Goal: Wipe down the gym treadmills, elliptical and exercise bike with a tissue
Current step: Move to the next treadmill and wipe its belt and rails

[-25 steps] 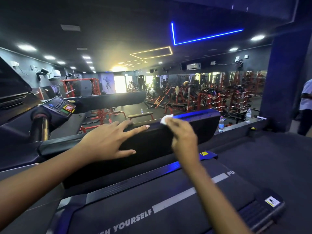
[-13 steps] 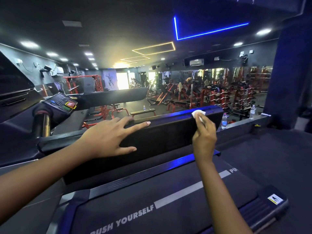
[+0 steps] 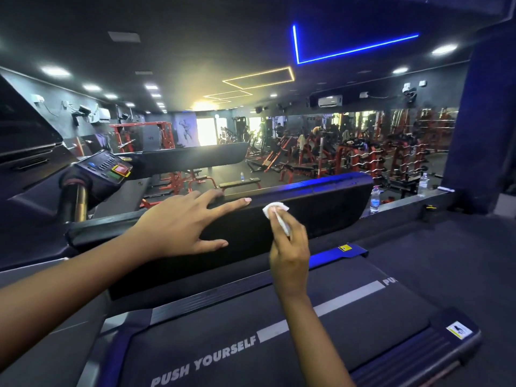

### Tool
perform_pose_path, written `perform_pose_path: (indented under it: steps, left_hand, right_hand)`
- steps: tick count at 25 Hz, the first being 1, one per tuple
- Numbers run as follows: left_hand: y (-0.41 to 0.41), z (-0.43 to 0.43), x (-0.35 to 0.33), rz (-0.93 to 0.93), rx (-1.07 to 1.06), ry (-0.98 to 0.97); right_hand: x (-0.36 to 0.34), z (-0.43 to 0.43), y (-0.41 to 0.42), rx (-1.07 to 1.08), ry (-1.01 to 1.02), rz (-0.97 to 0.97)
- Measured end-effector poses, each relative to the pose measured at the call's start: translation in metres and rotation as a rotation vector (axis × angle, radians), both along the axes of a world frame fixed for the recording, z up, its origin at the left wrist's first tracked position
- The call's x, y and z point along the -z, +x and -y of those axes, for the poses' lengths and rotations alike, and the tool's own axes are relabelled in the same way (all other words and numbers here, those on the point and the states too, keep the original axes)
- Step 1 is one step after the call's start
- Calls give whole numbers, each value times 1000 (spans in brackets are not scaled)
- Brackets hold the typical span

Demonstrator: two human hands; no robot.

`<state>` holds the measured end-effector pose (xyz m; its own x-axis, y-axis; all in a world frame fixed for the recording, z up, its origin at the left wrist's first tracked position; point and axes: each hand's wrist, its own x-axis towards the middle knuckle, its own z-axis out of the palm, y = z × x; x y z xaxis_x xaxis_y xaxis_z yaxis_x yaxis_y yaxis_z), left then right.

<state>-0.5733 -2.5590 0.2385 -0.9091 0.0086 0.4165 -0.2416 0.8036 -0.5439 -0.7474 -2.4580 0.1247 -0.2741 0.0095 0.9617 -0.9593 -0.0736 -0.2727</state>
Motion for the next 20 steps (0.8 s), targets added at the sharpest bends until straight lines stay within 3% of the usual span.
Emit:
perform_pose_path:
  steps: [8, 11, 15, 20]
  left_hand:
    - [0, -1, -1, 3, 1, -11]
    - [1, -2, -1, -2, -7, -26]
    - [1, -3, -1, 7, -13, -3]
    - [0, -3, -2, 4, 2, -26]
  right_hand:
    - [-4, -8, -67, 29, -174, 421]
    - [9, -5, -10, -53, -181, 269]
    - [34, 4, 54, -156, -7, 5]
    - [40, 6, 1, 4, -84, 184]
